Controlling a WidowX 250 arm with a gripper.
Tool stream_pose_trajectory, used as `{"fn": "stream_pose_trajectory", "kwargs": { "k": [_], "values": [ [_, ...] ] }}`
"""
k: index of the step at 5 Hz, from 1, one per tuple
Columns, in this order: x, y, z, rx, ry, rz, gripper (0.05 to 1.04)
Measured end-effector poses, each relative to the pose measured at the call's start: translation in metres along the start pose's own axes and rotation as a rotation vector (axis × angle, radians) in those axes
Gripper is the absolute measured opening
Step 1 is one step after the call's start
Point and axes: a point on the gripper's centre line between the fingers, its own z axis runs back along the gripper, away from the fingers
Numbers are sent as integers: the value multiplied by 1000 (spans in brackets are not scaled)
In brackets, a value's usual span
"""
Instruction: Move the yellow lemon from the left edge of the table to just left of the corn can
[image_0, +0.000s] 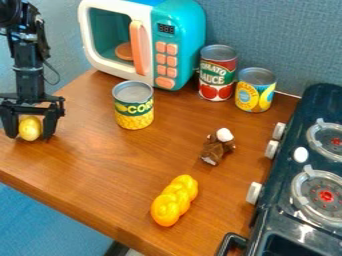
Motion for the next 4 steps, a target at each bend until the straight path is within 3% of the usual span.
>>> {"fn": "stream_pose_trajectory", "kwargs": {
  "k": [1, 2, 3, 4],
  "values": [
    [2, 0, 0, -2, 11, 3, 742],
    [1, -2, 1, -6, 19, -11, 713],
    [8, -6, 18, 11, 4, -135, 713],
    [32, -31, 49, 124, -10, -268, 713]
  ]
}}
